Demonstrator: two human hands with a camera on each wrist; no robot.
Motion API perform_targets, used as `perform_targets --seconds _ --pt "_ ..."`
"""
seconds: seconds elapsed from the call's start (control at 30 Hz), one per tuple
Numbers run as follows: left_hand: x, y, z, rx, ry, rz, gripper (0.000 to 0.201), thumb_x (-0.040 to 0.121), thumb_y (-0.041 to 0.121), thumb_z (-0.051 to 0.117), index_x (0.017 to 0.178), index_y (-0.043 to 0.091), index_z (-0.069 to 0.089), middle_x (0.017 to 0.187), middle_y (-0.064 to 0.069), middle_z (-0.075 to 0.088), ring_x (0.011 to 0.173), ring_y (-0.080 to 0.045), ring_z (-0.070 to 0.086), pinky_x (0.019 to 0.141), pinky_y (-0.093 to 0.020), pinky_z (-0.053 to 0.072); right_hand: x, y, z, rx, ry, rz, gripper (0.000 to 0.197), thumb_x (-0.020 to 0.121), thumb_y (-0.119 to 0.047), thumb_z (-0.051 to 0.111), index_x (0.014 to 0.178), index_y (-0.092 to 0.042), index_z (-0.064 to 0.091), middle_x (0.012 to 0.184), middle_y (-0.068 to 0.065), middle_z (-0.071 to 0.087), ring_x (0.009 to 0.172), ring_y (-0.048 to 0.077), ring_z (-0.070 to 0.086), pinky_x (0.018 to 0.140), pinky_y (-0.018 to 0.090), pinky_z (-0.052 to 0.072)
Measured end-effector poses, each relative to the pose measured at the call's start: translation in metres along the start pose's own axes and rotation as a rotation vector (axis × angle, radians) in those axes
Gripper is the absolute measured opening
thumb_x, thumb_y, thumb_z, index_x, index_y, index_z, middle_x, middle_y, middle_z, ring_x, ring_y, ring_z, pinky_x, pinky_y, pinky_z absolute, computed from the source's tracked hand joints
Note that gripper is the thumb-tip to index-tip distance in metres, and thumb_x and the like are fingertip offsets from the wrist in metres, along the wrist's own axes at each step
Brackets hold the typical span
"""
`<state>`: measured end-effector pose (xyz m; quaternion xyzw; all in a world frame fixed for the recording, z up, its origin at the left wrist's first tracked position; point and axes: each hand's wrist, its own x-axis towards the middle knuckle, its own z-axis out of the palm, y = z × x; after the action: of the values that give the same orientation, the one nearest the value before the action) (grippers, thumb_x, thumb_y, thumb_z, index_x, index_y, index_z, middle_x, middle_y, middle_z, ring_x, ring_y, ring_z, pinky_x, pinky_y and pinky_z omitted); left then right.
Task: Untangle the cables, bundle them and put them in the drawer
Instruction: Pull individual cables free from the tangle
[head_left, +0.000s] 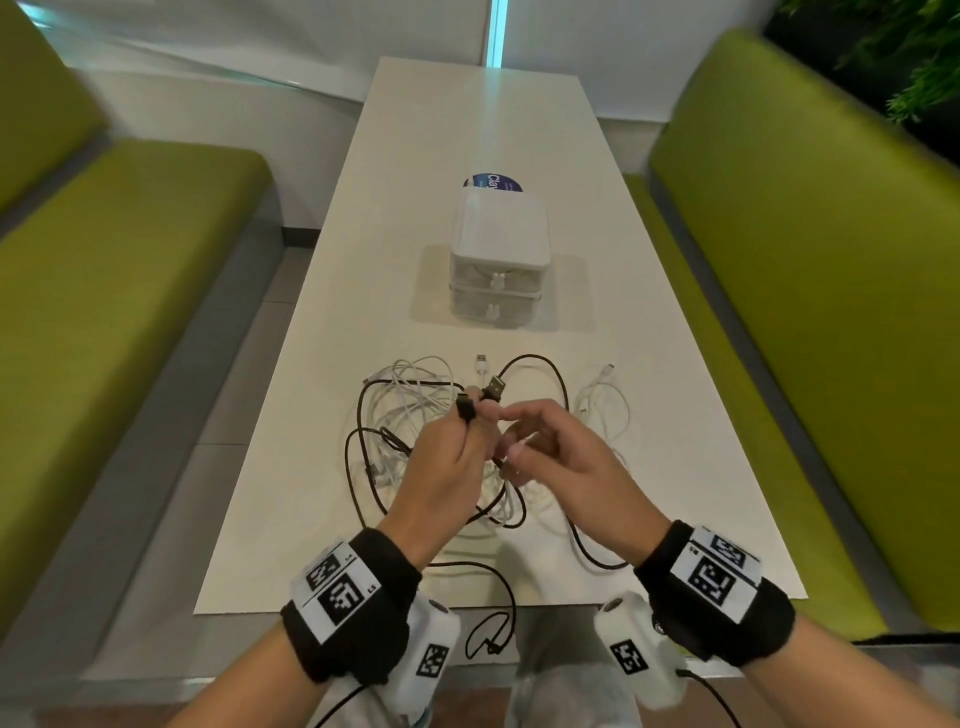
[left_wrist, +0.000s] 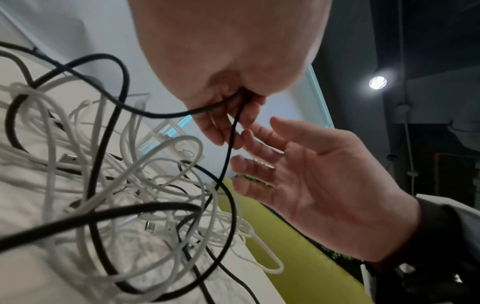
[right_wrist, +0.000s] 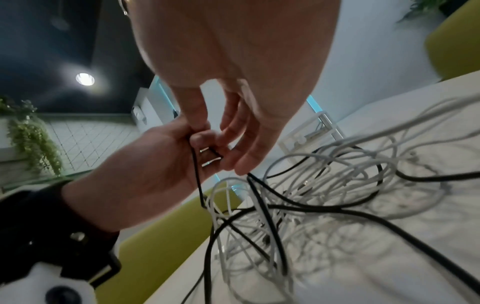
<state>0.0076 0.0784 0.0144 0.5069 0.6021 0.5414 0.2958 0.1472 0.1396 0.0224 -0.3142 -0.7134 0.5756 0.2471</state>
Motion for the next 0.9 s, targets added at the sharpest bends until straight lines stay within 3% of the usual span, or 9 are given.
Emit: perform_targets --seconds 0.1,0.2,0.3,0.43,0.53,0.6,0.7,0.83,0.9 --pt "-0.005 -0.003 0.001 0.03 0.056 0.003 0.04 0.097 0.055 0.027 0.066 0.036 0.043 0.058 0.015 0.046 0.056 -0.002 0.044 0.055 -0.013 0.033 0.001 0.005 0.006 -0.186 0.023 -0.031 0.024 0.093 -0.018 0.06 0.116 -0.023 0.057 0.101 -0.006 0.063 0.094 0.009 0.062 0.084 0.037 0.054" --pt "-0.006 -0.003 0.0 0.016 0.081 0.002 0.039 0.096 0.06 0.029 0.067 0.039 0.045 0.063 0.014 0.045 0.06 -0.003 0.045 0.059 -0.014 0.034 0.004 0.008 0.008 -0.198 0.007 -0.033 0.022 0.093 -0.023 0.06 0.116 -0.023 0.057 0.102 -0.007 0.066 0.099 0.01 0.063 0.088 0.035 0.052" --pt "-0.005 0.003 -0.004 -0.062 0.09 -0.035 0.05 0.093 0.065 0.03 0.062 0.029 0.045 0.06 0.009 0.047 0.059 -0.006 0.049 0.059 -0.021 0.041 0.003 0.009 0.009 -0.181 -0.121 -0.001 0.01 0.097 -0.026 0.054 0.1 -0.021 0.062 0.078 -0.005 0.068 0.075 0.009 0.066 0.076 0.033 0.054" --pt "-0.003 0.023 -0.013 -0.329 0.058 -0.11 0.052 0.091 0.056 0.03 0.057 0.017 0.034 0.052 0.006 0.032 0.049 -0.019 0.047 0.059 -0.028 0.048 0.004 0.021 0.005 -0.509 -0.208 -0.081 0.042 0.097 -0.043 0.046 0.068 -0.017 0.061 0.057 -0.004 0.055 0.053 0.008 0.052 0.057 0.027 0.04" --pt "-0.003 0.031 -0.025 -0.441 0.036 -0.135 0.053 0.085 0.062 0.034 0.057 0.018 0.029 0.056 0.002 0.02 0.044 -0.012 0.022 0.043 -0.025 0.028 0.007 0.036 -0.005 -0.629 -0.207 -0.138 0.058 0.093 -0.061 0.031 0.06 -0.016 0.045 0.054 0.003 0.049 0.05 0.013 0.044 0.054 0.028 0.035" --pt "-0.005 0.027 -0.03 -0.4 0.016 -0.127 0.055 0.088 0.065 0.035 0.057 0.02 0.029 0.058 0.002 0.019 0.048 -0.011 0.018 0.043 -0.022 0.019 0.013 0.041 -0.011 -0.745 -0.208 -0.208 0.055 0.094 -0.061 0.028 0.062 -0.019 0.041 0.054 -0.004 0.043 0.052 0.012 0.041 0.054 0.027 0.034" --pt "-0.011 0.016 -0.032 -0.208 -0.02 -0.116 0.053 0.091 0.066 0.031 0.053 0.029 0.033 0.055 0.009 0.023 0.048 -0.009 0.021 0.046 -0.024 0.019 0.028 0.038 -0.02 -0.975 -0.252 -0.345 0.054 0.095 -0.062 0.021 0.068 -0.02 0.043 0.062 -0.01 0.042 0.059 0.013 0.045 0.058 0.033 0.04" --pt "-0.011 0.012 -0.029 -0.015 -0.068 -0.153 0.058 0.09 0.071 0.029 0.053 0.027 0.036 0.051 0.013 0.03 0.048 -0.009 0.027 0.05 -0.03 0.022 0.047 0.036 -0.027 -1.163 -0.327 -0.434 0.059 0.093 -0.061 0.018 0.07 -0.017 0.05 0.064 0.0 0.056 0.062 0.024 0.055 0.054 0.033 0.038" --pt "-0.01 0.014 -0.029 0.002 -0.09 -0.161 0.057 0.093 0.067 0.03 0.054 0.026 0.035 0.052 0.012 0.029 0.049 -0.012 0.026 0.05 -0.031 0.02 0.055 0.038 -0.034 -1.225 -0.287 -0.455 0.064 0.092 -0.064 0.016 0.066 -0.018 0.052 0.062 0.001 0.059 0.061 0.025 0.057 0.052 0.032 0.037"
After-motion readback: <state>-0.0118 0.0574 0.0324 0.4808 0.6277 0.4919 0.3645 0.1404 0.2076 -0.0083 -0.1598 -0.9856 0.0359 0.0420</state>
